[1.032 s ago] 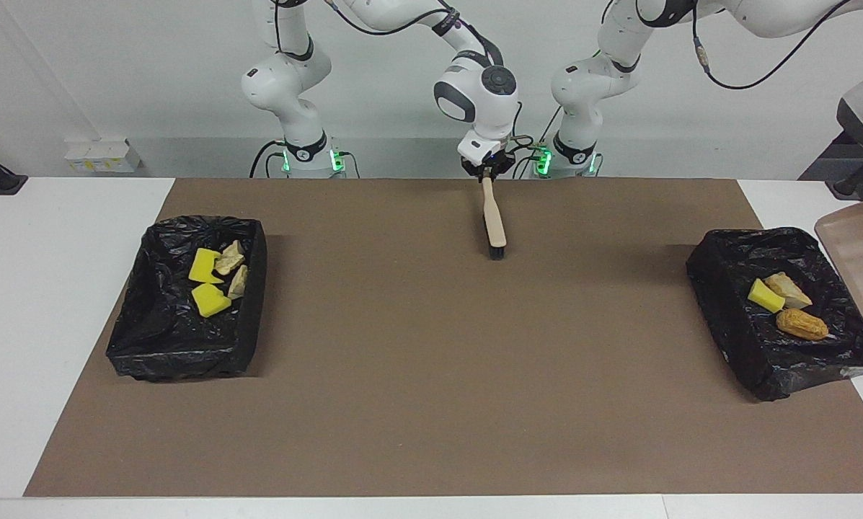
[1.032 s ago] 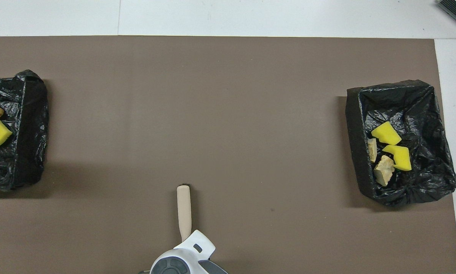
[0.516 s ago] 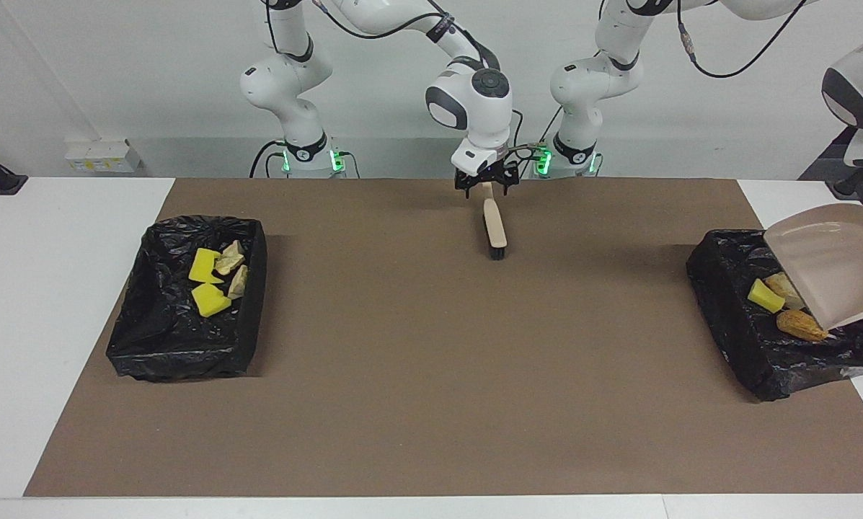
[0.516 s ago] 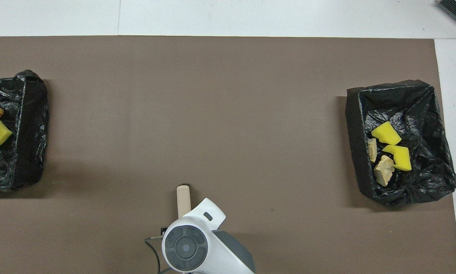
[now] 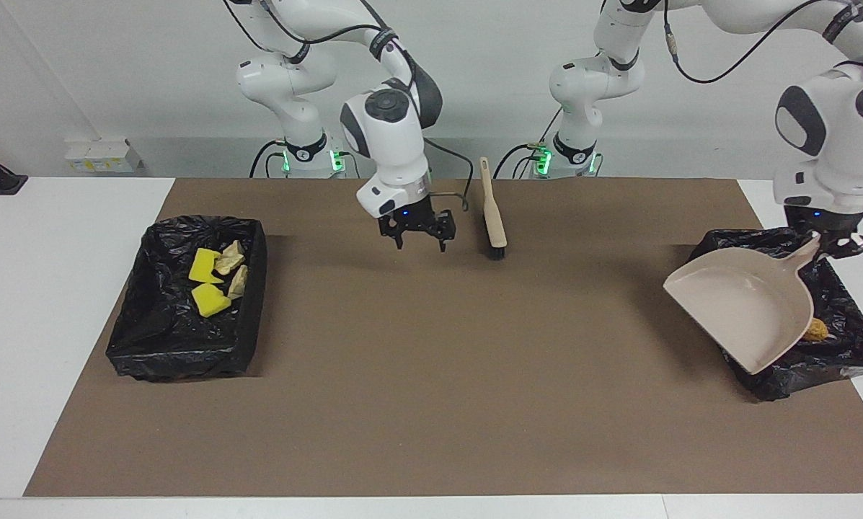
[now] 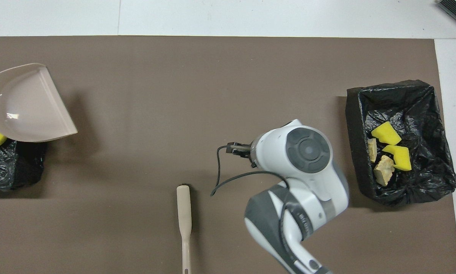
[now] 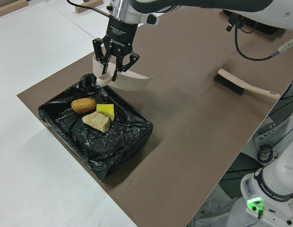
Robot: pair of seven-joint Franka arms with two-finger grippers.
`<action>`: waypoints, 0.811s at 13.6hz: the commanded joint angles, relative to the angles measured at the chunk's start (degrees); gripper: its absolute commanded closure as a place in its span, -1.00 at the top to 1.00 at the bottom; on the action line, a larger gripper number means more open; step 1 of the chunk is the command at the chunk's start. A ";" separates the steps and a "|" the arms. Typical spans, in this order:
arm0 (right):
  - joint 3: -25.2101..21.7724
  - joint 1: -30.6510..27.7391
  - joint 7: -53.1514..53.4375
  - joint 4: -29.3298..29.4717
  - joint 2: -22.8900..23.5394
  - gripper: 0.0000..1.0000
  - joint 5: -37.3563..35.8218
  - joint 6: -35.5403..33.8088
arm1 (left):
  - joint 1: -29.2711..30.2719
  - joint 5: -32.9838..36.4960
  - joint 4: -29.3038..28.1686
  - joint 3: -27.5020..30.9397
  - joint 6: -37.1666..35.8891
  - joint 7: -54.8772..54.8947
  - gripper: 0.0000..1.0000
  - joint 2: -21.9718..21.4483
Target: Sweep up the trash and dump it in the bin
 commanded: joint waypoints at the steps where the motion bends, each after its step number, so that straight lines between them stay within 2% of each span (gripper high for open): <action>1: 0.83 -5.27 -3.77 3.69 -0.44 1.00 -3.28 -1.52 | -4.88 -3.95 -3.91 0.82 -0.64 -12.17 -1.00 -1.75; 4: 0.92 -11.33 -6.58 12.90 -0.62 1.00 -6.36 -9.33 | -12.87 -6.16 -4.44 0.82 -0.64 -31.49 -1.00 1.23; 7: 0.83 -16.09 -17.03 21.70 -0.62 1.00 -6.45 -20.91 | -20.25 -11.34 -4.62 0.82 0.50 -50.57 -1.00 3.61; 9: 0.57 -17.41 -19.78 26.27 -0.97 1.00 -6.54 -29.79 | -25.53 -15.99 -4.62 0.82 2.60 -62.79 -1.00 4.92; 11: -0.74 -17.86 -20.57 27.96 -2.89 1.00 -6.45 -36.57 | -31.15 -19.95 -4.70 0.82 6.63 -74.65 -1.00 6.68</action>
